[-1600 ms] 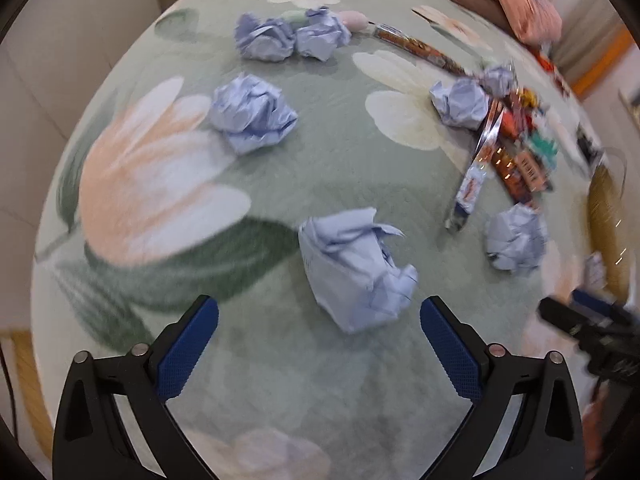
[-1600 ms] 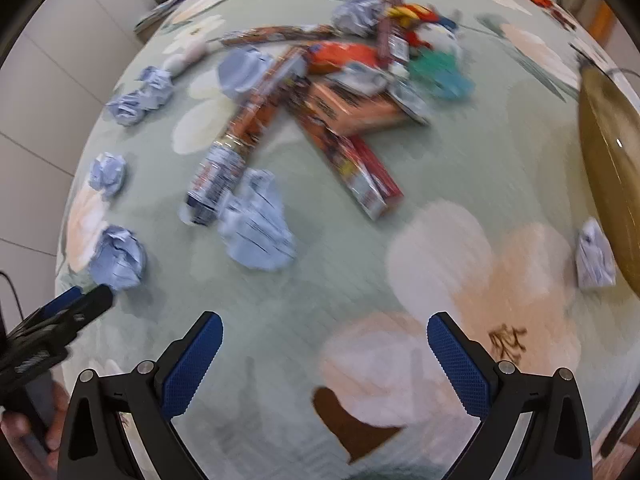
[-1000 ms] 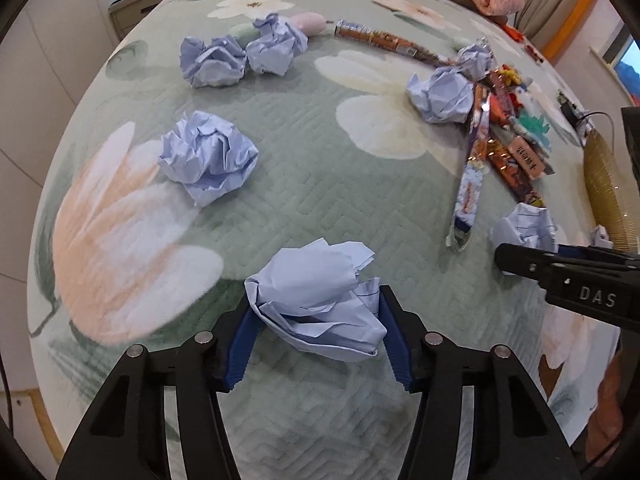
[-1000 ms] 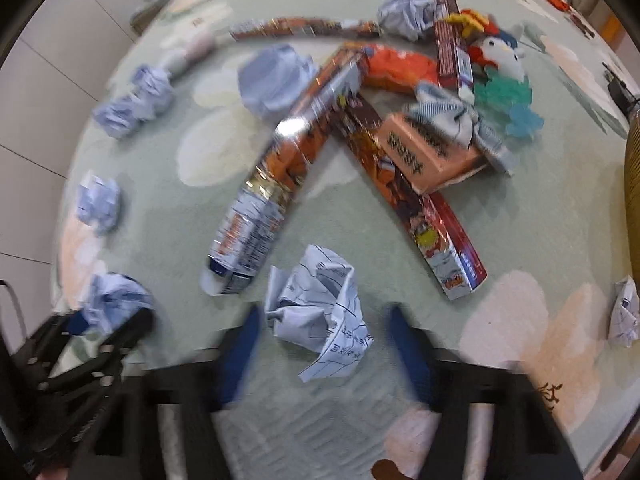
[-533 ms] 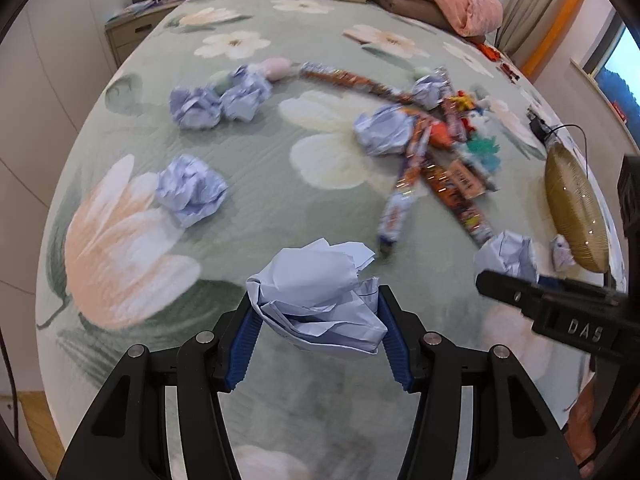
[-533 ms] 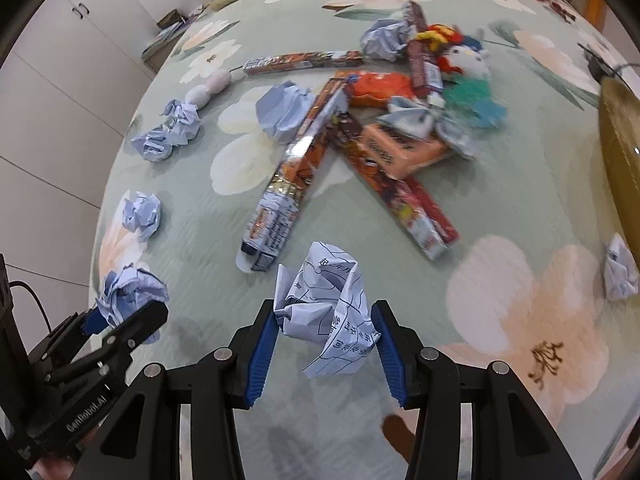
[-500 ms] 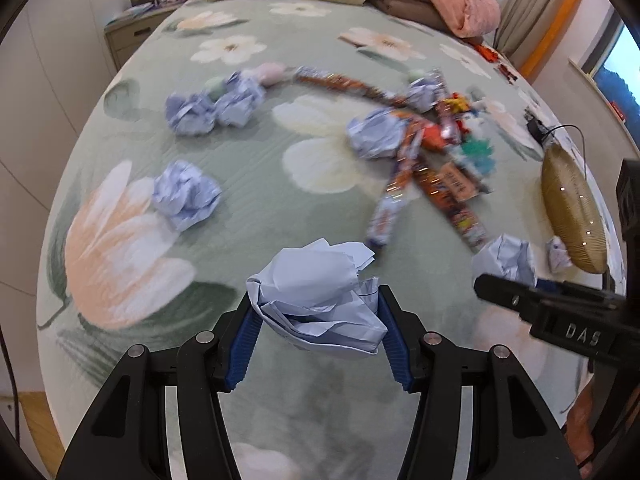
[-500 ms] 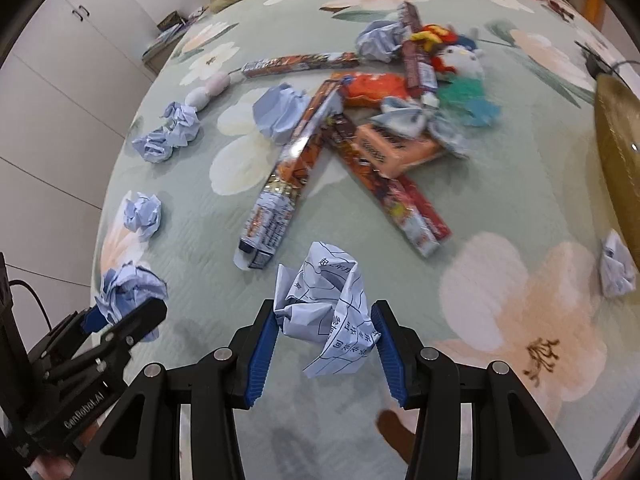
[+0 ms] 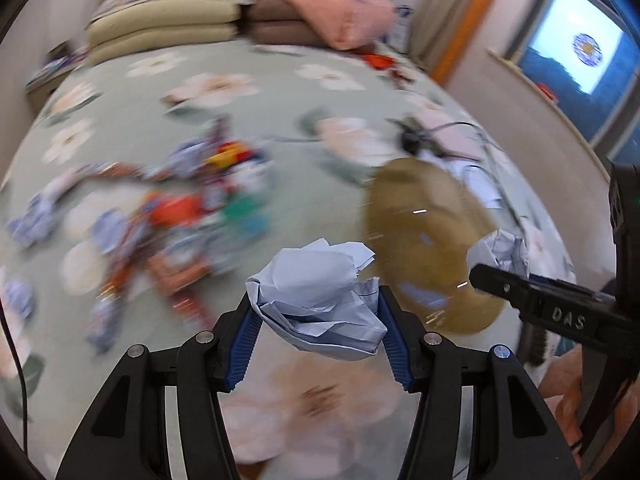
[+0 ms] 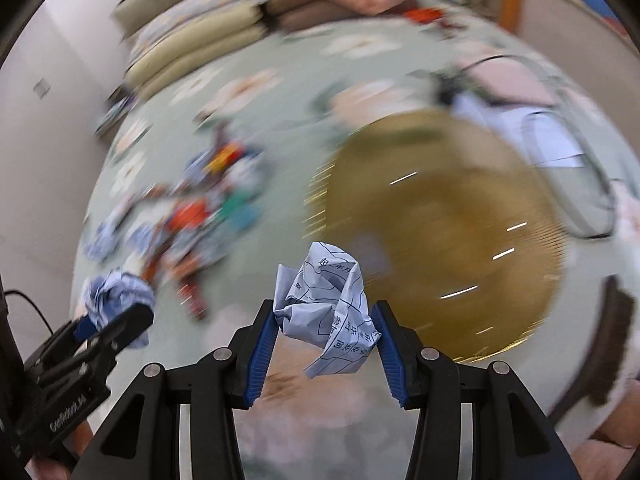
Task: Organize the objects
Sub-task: 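Carry both paper balls over the golden plate and open both grippers, then withdraw both open grippers from the plate toward the clutter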
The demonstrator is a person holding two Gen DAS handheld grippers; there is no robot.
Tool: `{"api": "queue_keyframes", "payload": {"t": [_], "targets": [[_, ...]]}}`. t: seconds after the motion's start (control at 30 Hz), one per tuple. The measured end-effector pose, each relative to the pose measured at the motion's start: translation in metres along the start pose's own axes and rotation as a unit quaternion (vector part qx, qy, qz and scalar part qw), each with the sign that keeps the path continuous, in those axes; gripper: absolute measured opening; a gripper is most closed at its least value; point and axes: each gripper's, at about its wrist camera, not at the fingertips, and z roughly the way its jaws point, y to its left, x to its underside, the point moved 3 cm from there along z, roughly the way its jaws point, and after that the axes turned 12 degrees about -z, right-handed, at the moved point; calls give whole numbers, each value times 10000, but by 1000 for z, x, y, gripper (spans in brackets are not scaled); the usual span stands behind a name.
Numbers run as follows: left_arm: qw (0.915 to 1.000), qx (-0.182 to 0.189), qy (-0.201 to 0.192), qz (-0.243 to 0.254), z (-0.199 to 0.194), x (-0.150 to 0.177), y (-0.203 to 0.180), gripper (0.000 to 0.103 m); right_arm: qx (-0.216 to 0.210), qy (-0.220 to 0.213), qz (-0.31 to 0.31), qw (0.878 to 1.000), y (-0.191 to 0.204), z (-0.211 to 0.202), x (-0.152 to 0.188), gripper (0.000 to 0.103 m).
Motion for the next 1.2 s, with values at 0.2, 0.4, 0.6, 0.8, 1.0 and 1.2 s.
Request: {"api": "queue_keyframes", "payload": {"t": [0.2,0.4,0.6,0.8,1.0,1.2], "targets": [[9988,259,31,421,37,-10,-77,63,459,-144,453,9978,-89,-15,-13,47],[9982,276,449,271,78,-15,-97,69,702,-141,560,9959,-125,-6,-22,74],[9988,132,442,-136,66,-9,-65,69,494,39,533,9973,-127,6,-1,74],[9977,-437,304,-407,24,-1,-5,69,27,221,399,9990,-86,15,38,74],[9915,-922,253,-886,-13,15,69,69,-414,440,273,9978,-17,30,71,74],[9860,-1179,340,-1127,-36,31,127,69,-218,554,624,9963,20,60,78,74]]}}
